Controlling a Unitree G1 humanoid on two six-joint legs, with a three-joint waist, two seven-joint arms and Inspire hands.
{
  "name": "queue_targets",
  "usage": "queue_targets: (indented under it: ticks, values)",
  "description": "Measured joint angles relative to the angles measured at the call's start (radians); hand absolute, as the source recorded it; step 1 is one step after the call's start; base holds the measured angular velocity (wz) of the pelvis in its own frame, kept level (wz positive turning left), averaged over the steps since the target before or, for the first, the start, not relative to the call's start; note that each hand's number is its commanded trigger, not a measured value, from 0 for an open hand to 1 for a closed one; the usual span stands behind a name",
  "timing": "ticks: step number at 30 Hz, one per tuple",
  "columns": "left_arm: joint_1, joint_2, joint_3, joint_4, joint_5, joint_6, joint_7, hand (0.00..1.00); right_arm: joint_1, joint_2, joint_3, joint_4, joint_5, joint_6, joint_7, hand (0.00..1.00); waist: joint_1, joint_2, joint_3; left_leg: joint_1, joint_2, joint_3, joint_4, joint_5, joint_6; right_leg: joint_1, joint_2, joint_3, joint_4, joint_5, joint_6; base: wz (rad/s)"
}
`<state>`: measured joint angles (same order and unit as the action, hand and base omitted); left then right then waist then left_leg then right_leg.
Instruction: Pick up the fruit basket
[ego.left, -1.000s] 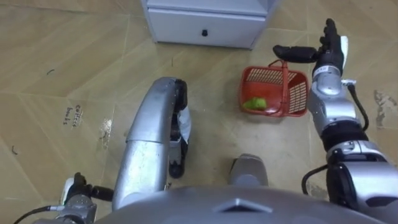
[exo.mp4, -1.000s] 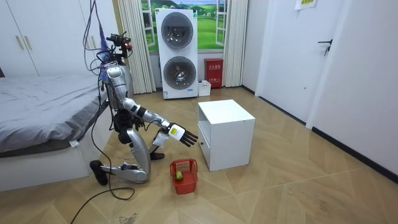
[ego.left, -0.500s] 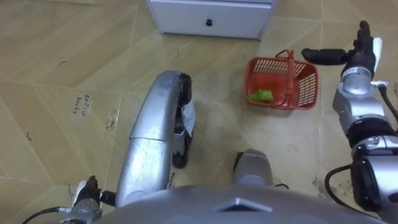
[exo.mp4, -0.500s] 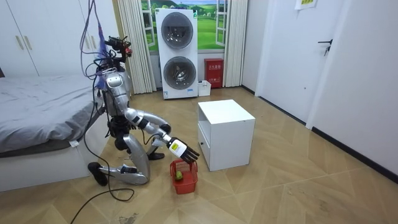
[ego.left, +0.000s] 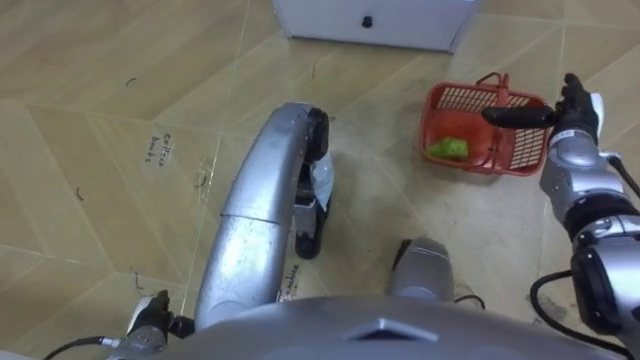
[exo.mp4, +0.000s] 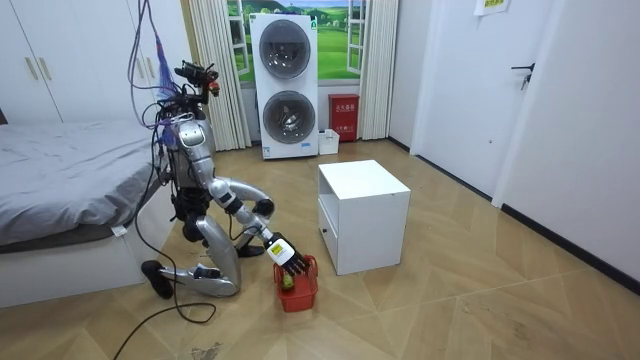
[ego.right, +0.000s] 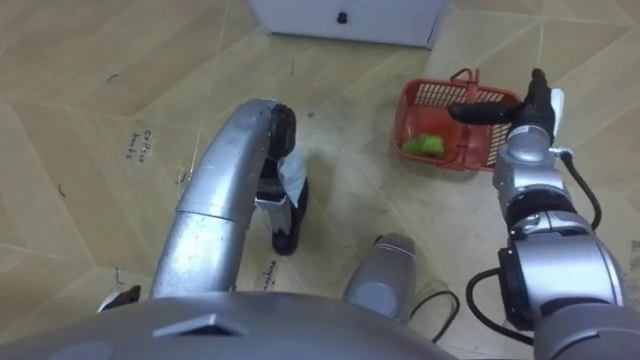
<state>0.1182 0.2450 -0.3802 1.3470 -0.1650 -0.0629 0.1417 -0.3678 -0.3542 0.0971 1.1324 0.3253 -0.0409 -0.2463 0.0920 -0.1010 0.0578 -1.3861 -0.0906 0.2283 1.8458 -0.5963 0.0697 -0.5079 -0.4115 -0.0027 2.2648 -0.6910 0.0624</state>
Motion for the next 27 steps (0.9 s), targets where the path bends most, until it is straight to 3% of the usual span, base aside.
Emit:
queue_targets:
  ticks: [7, 11, 22, 23, 24, 27]
  values:
    - [-0.008, 0.006, -0.028, -0.035, 0.000, 0.008, -0.028, 0.00, -0.003, -0.004, 0.059, 0.019, 0.047, 0.000, 0.011, 0.00, 0.005, 0.019, -0.0016, -0.005, 0.015, 0.015, 0.000, 0.001, 0.002, -0.026, -0.002, 0.028, 0.015, -0.002, -0.001, -0.07]
    - [-0.013, 0.006, -0.041, -0.035, 0.000, 0.009, -0.042, 0.00, -0.003, -0.009, 0.060, 0.040, 0.063, 0.001, 0.024, 0.00, 0.027, 0.026, -0.0019, -0.009, 0.024, 0.021, 0.001, 0.004, 0.007, -0.036, -0.001, 0.033, 0.023, -0.004, 0.002, -0.02]
    - [-0.015, 0.011, -0.058, -0.035, 0.000, 0.014, -0.083, 0.00, -0.003, -0.035, 0.107, 0.070, 0.089, 0.013, 0.091, 0.00, 0.054, 0.040, -0.0039, -0.019, 0.026, 0.026, -0.002, 0.010, 0.009, -0.050, -0.005, 0.032, 0.029, -0.004, 0.003, 0.00]
    - [-0.016, 0.011, -0.059, -0.035, 0.000, 0.014, -0.083, 0.00, -0.004, -0.043, 0.122, 0.070, 0.088, 0.013, 0.097, 0.61, 0.055, 0.040, -0.0038, -0.024, 0.027, 0.027, -0.002, 0.012, 0.009, -0.057, -0.005, 0.033, 0.032, -0.006, 0.006, 0.00]
    - [-0.016, 0.011, -0.059, -0.035, 0.000, 0.014, -0.084, 0.00, -0.004, -0.044, 0.127, 0.070, 0.089, 0.013, 0.097, 0.96, 0.056, 0.040, -0.0038, -0.026, 0.027, 0.027, -0.003, 0.013, 0.008, -0.060, -0.006, 0.034, 0.034, -0.006, 0.006, 0.00]
    - [-0.018, 0.012, -0.067, -0.035, 0.000, 0.015, -0.085, 0.00, -0.004, -0.046, 0.151, 0.071, 0.089, 0.020, 0.100, 1.00, 0.058, 0.041, -0.0035, -0.027, 0.027, 0.028, -0.008, 0.018, 0.005, -0.064, -0.007, 0.034, 0.036, -0.006, 0.006, 0.00]
